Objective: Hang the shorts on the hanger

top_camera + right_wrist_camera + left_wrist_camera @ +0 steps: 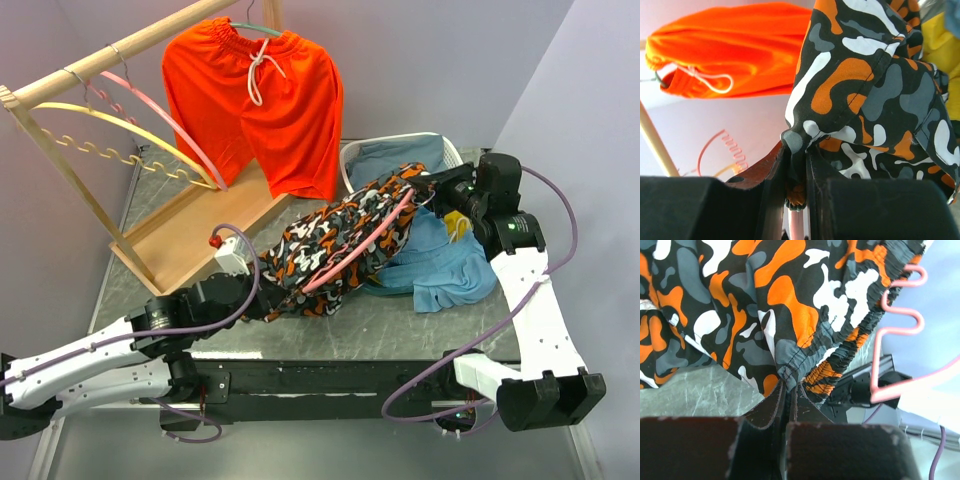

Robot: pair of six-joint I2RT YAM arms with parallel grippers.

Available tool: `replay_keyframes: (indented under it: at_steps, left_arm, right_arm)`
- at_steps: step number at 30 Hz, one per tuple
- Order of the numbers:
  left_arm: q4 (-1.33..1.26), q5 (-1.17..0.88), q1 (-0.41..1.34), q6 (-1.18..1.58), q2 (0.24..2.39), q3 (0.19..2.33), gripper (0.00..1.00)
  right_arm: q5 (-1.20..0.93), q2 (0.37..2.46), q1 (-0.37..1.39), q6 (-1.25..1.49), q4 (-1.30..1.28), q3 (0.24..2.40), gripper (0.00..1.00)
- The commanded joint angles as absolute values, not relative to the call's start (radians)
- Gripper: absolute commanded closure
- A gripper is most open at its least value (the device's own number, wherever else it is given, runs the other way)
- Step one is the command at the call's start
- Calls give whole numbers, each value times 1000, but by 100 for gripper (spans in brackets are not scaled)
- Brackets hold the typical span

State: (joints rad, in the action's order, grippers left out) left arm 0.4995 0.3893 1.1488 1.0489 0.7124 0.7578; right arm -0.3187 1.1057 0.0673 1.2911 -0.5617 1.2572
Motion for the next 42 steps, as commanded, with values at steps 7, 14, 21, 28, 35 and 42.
replay_keyframes:
  at_steps: [7,14,21,28,35,42]
  left_arm:
    - [624,285,1178,942,712,822,99]
    - [627,224,1186,901,715,877,99]
    - [655,244,1232,868,772,891,99]
    - [663,293,1279,899,776,902,99]
    - [710,288,1278,922,752,986,99]
    - [654,178,1279,881,775,1005,99]
  right_arm:
    - [-2,1103,14,1370,-423,1304,100]
    - [100,1095,15,1387,-456,1281,100]
    - [77,1137,20,1428,-448,1310,100]
    - [121,1129,23,1391,-474,1318,100]
    - [204,1098,26,1367,-483,1281,100]
    - [255,1117,55,1379,-505,1315,100]
